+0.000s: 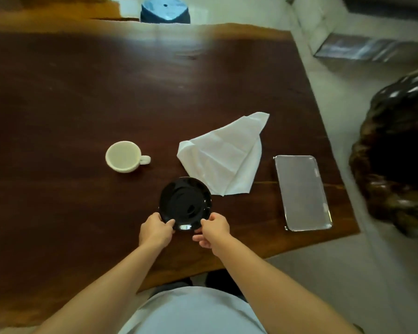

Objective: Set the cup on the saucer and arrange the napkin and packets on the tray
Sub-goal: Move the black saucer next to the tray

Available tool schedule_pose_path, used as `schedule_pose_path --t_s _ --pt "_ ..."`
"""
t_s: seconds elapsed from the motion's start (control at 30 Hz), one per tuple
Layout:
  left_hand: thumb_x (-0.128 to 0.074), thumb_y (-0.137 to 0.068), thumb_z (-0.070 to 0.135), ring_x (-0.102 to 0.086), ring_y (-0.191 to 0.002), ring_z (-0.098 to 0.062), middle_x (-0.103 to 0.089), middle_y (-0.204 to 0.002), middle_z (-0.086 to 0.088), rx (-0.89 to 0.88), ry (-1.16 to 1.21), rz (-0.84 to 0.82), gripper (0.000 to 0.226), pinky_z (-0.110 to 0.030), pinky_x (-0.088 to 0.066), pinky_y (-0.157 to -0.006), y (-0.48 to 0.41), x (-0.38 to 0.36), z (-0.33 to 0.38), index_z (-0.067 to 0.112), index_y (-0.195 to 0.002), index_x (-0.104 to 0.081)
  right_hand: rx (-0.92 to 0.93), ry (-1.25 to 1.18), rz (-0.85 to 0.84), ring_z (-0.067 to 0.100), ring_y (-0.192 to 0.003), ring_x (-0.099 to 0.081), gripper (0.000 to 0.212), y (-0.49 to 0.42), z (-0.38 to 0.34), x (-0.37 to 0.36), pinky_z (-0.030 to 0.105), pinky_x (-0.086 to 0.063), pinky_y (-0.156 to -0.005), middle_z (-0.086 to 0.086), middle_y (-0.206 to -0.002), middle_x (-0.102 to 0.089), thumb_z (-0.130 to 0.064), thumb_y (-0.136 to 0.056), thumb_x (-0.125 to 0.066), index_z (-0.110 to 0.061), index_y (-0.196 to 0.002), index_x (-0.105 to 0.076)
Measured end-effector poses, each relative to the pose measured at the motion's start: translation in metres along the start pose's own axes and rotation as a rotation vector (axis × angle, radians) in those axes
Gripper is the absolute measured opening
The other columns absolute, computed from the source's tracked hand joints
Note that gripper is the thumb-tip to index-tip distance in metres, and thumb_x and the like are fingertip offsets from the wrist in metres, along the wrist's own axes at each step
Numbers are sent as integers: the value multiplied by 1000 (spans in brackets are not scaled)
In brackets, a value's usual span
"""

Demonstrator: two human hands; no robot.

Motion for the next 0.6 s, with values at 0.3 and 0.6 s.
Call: schedule_pose_path --t_s 0.3,0.6 --pt "-66 -93 36 -67 -91 -23 -75 -96 -5 -135 -92 -106 21 -32 -45 -70 41 -105 92 18 -103 -61 -59 -156 68 17 -69 -74 52 -21 29 138 24 -55 -48 11 -119 -65 -14 -102 -53 -19 -151 -35" --pt "-67 -94 35 -69 -81 -20 -76 -82 0 -39 -56 -123 20 -35 -55 -70 63 -184 119 16 -95 -61 -110 -112 57 18 -73 -74 49 -61 50 217 22 -53 -45 8 -115 -63 -15 -101 -56 -19 -147 -41"
Point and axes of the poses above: each hand's wrist, its own y-axis away from the middle knuckle, its own x-axis out of the back of the hand, z = x × y, the point moved 9 cm from there along -y, towards the middle knuckle
